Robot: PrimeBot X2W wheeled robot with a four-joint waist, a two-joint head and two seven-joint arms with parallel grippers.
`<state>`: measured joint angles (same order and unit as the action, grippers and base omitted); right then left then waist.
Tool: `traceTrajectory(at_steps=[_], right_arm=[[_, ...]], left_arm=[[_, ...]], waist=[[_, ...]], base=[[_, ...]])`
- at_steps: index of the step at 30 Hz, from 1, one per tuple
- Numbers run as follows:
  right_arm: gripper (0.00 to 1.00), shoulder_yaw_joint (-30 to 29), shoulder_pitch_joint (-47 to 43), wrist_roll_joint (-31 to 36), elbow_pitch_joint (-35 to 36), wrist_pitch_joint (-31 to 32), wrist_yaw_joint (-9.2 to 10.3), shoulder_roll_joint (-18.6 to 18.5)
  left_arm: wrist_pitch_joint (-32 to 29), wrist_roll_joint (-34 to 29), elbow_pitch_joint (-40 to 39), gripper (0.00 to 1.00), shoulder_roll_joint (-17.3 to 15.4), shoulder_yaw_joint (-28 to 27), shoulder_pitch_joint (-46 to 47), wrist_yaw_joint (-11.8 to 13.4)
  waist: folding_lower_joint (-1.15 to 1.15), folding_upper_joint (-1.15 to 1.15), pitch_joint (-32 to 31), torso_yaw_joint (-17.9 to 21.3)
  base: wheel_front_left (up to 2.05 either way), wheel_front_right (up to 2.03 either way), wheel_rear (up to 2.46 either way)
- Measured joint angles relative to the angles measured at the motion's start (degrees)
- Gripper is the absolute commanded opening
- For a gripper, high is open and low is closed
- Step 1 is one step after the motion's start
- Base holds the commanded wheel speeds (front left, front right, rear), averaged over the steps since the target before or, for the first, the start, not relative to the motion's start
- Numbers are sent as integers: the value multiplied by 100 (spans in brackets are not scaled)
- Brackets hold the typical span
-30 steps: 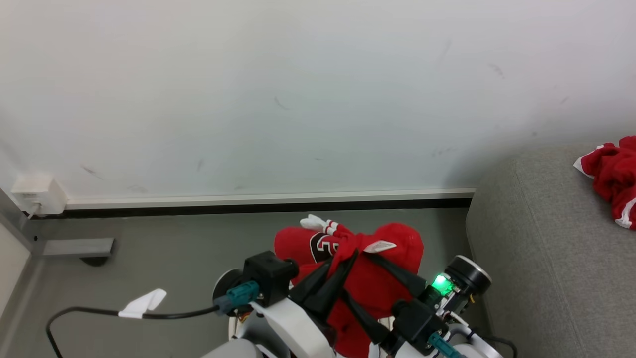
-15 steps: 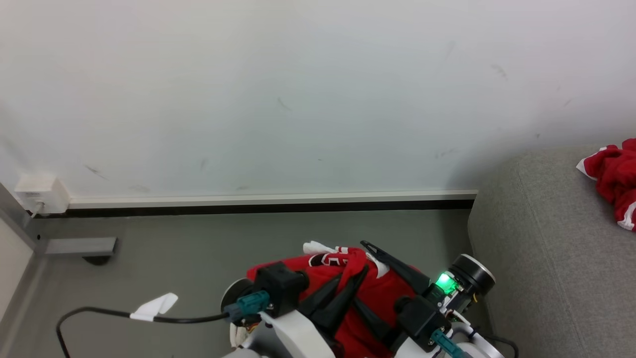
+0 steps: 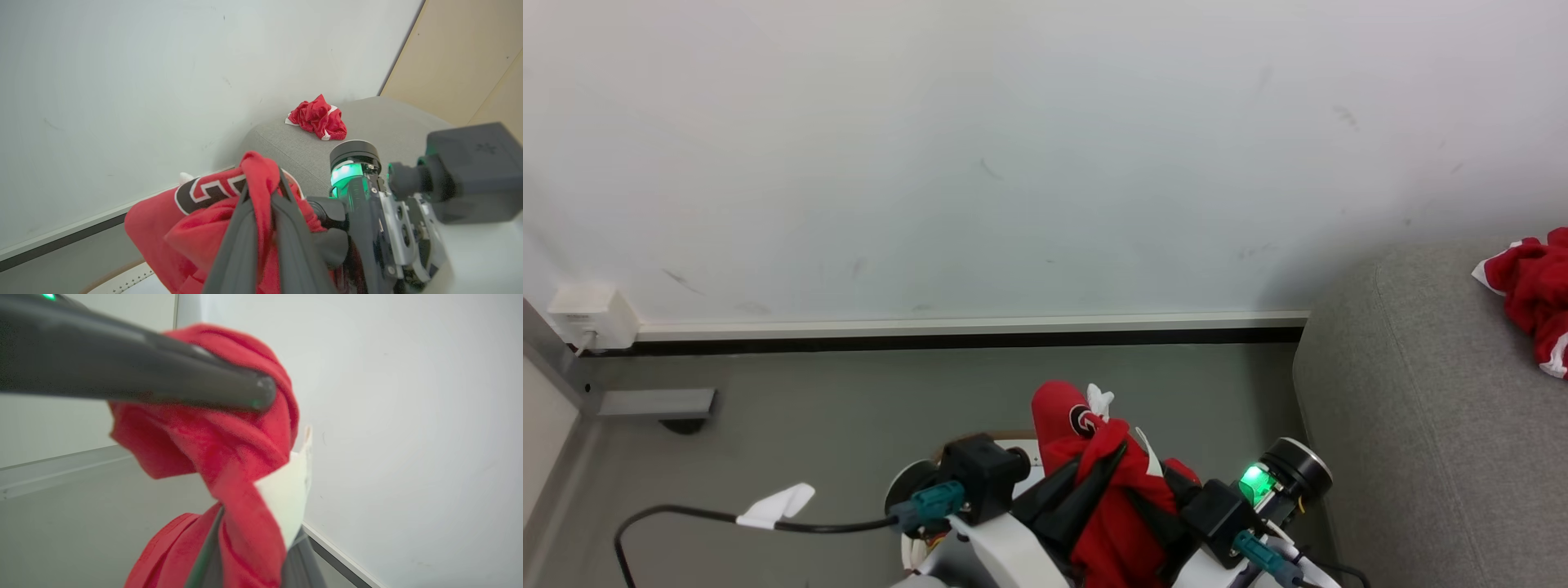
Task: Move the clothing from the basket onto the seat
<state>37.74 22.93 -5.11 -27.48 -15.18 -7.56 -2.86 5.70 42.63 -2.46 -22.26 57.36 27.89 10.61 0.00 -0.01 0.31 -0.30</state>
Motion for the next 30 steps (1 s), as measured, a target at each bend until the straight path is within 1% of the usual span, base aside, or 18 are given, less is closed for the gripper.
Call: traceTrajectory(at_steps=[1,2,3,9,14,21,30], right_arm=[[0,-16,14,-5,-10,0,0,-1],[0,-46,19,-33,-10,0,0,-4],[0,-90,21,-52,-4,0,0,-9],[0,-410,34,-57,54,2,0,-99],[0,-756,55,22,207,3,0,-180],[0,-1305,51,229,505,3,0,-304],[0,-1923,-21,412,932,2,0,-354]], left_arm=[[8,0,8,46,1,-1,0,2],[47,-8,20,95,0,-1,-1,5],[70,-11,26,100,1,-5,-3,15],[219,-30,122,100,-45,-63,-41,88],[300,-79,169,100,-54,-92,-41,101],[396,-167,212,100,-48,-107,23,74],[407,-234,221,100,-32,-70,181,34]], waist=[[0,0,0,4],[0,0,2,11],[0,0,4,19],[0,0,74,188],[0,0,191,492],[0,0,368,1131],[0,0,576,2019]], base=[[0,0,0],[0,0,0],[0,0,0],[0,0,0],[0,0,0],[0,0,0],[0,0,0]])
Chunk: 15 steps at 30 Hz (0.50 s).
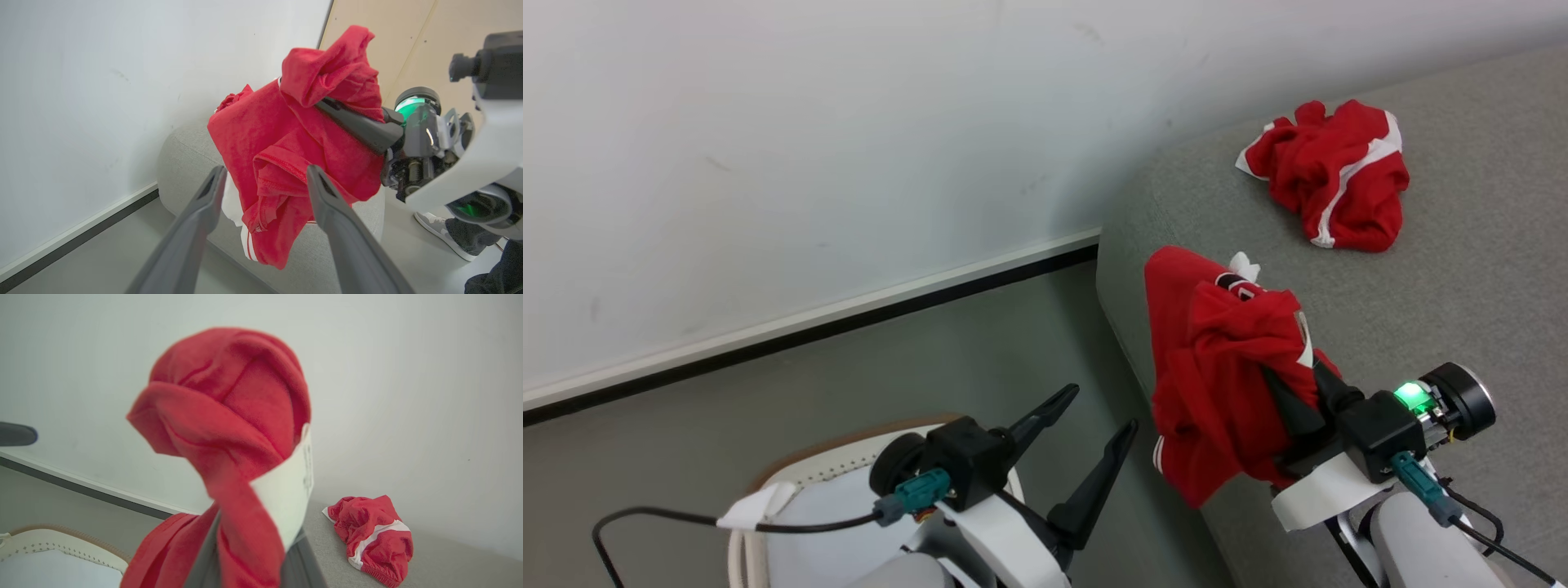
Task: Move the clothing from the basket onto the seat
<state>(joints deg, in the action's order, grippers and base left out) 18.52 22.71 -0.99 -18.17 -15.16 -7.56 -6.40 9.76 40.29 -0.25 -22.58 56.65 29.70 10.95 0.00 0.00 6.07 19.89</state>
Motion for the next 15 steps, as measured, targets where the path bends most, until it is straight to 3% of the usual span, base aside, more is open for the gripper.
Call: traceTrajectory(at_steps=[8,15], right_arm=[[0,-726,130,231,501,1,0,-96],[0,-1624,1433,572,858,57,0,-520]], left_arm=[[-79,-237,-144,100,-12,56,480,-119],[-154,-482,-278,100,-141,-37,1088,-288]], waist=[[0,0,613,100],[-1,0,1489,-187]], base=[[0,0,0],[0,0,0]])
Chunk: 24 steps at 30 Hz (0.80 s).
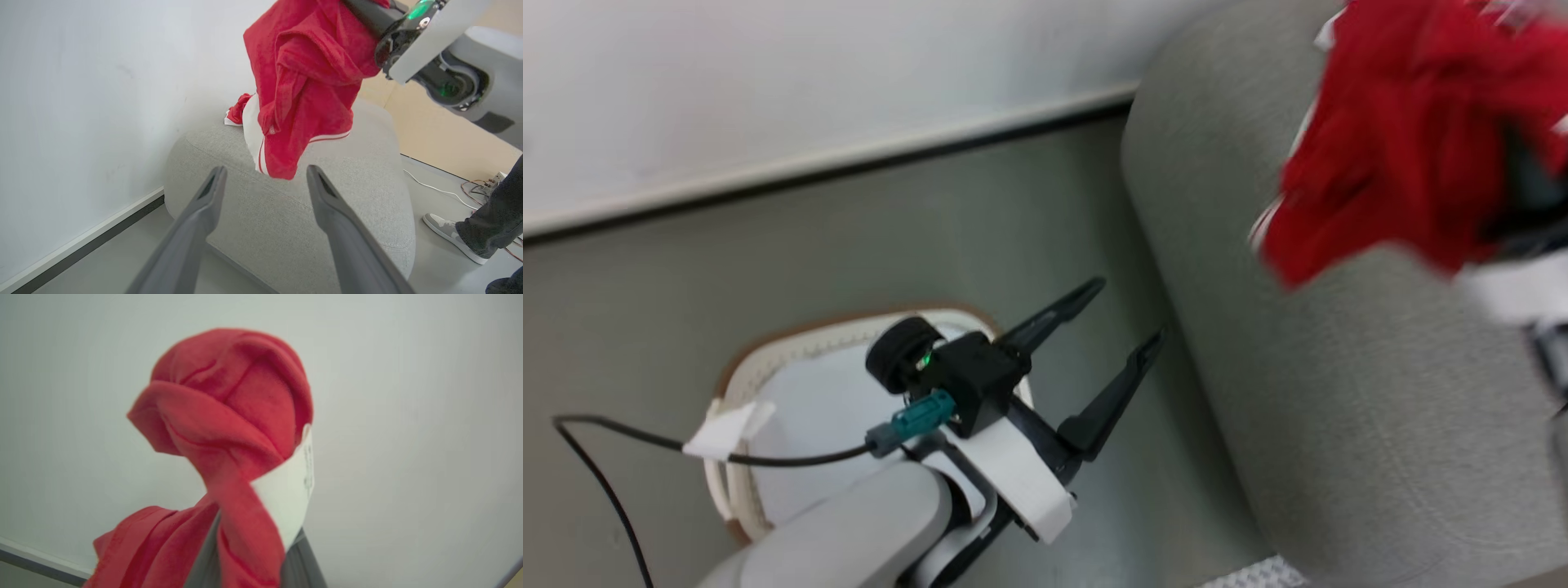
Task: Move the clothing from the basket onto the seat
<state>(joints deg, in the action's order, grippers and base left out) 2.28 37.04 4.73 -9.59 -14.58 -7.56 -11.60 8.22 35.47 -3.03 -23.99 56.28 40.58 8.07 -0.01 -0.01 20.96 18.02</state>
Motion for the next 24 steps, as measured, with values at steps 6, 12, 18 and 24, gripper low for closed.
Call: traceTrajectory(at_steps=[6,12,18,24], right_arm=[[0,-705,1509,224,-48,485,-1,-744],[0,-2003,2627,445,-646,1141,-2,-1569],[0,-3276,2865,839,-1270,1529,-1,-2205],[0,-4465,2196,1358,-1633,1445,-2,-1422]], left_arm=[[179,-121,-41,100,7,-168,371,-96],[422,-163,-47,100,111,-266,495,-149],[593,-197,3,100,124,-374,403,-147],[647,-226,102,100,142,-415,260,-147]], waist=[[-1,0,793,-388],[-1,0,1459,-925],[-1,0,1970,-1470],[-1,0,2298,-1856]], base=[[0,0,0],[0,0,0],[0,0,0],[0,0,0]])
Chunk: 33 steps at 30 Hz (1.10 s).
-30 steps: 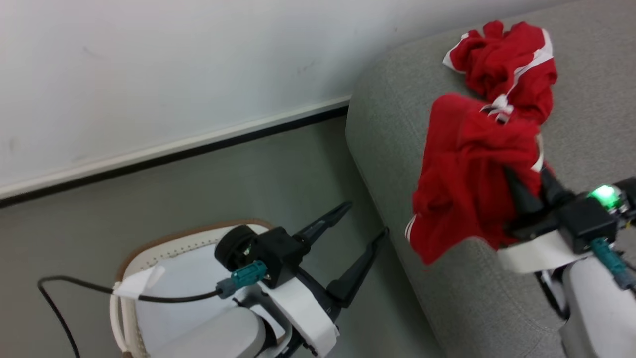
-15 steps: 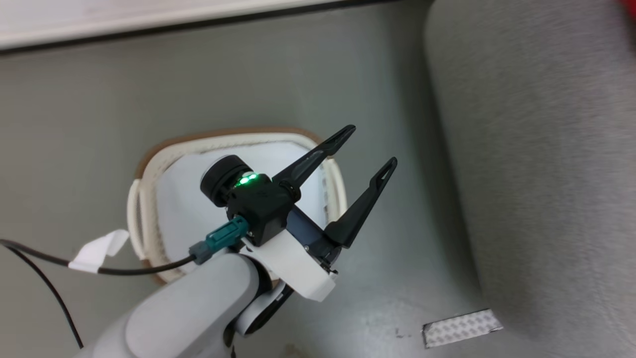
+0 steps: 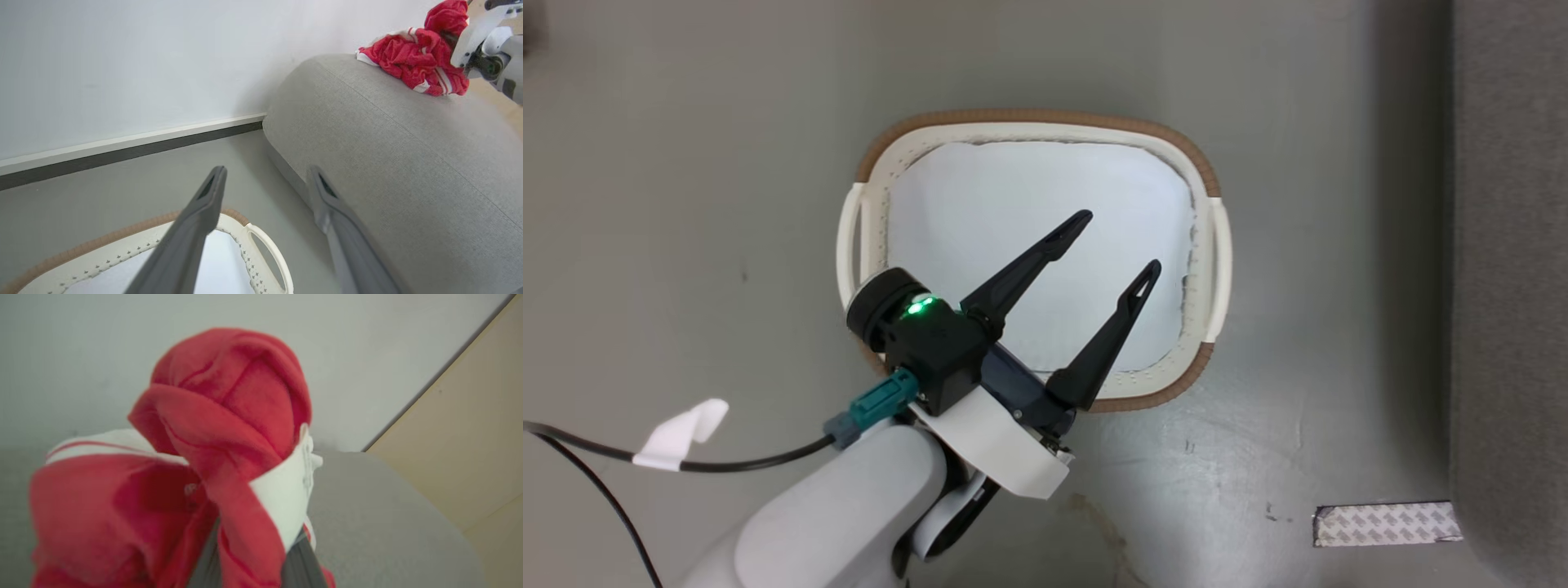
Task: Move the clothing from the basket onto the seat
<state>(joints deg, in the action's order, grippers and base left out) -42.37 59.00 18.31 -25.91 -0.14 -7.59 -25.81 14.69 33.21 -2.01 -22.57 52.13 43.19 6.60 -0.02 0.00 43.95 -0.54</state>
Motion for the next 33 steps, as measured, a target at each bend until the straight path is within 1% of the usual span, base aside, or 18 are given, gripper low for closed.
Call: traceTrajectory(at_steps=[1,2,3,4,6,9,13,17,21,25,29,31,33], right_arm=[[2,-182,-148,91,4,-34,1,229],[8,-327,-265,151,11,-75,1,452],[31,-438,-341,203,2,-124,1,626],[100,-506,-402,252,-7,-193,1,751],[100,-646,-433,297,-14,-421,1,955],[100,-537,-562,378,-92,-722,1,1059],[100,-134,-940,422,-218,-1065,1,1234],[100,241,-1424,266,-175,-1324,1,1503],[100,689,-2070,25,68,-1456,1,1781],[100,1171,-2863,-285,402,-1483,1,2064],[100,1735,-3806,-702,765,-1491,1,2206],[100,2027,-4253,-840,896,-1491,1,2254],[100,2338,-4621,-1070,995,-1491,1,2281]], left_arm=[[1,-2,11,100,20,-11,-32,11],[2,-3,25,100,33,-25,-65,34],[4,-3,35,100,38,-43,-92,37],[9,-3,44,100,48,-70,-113,51],[11,-16,107,100,55,-140,-158,108],[30,-29,177,100,40,-293,-297,214],[37,-24,272,100,5,-545,-600,366],[38,-54,435,100,-5,-925,-1053,658],[44,-59,500,100,134,-1507,-1670,835],[44,-246,573,100,259,-1996,-2338,846],[44,-447,611,100,479,-2487,-2982,820],[44,-524,649,100,583,-2753,-3272,773],[44,-592,731,100,695,-3008,-3568,676]], waist=[[0,0,17,-37],[0,0,15,-57],[0,0,-5,-61],[1,1,-38,-58],[1,0,-137,-34],[1,0,-346,31],[2,0,-721,159],[2,0,-1198,297],[3,0,-1742,410],[4,0,-2305,471],[4,0,-2869,440],[5,0,-3125,390],[5,0,-3362,321]], base=[[0,0,0],[0,0,0],[0,0,0],[0,0,0],[0,0,0],[0,0,0],[0,0,0],[0,0,0],[0,0,0],[0,0,0],[0,0,0],[0,0,0],[0,0,0]])
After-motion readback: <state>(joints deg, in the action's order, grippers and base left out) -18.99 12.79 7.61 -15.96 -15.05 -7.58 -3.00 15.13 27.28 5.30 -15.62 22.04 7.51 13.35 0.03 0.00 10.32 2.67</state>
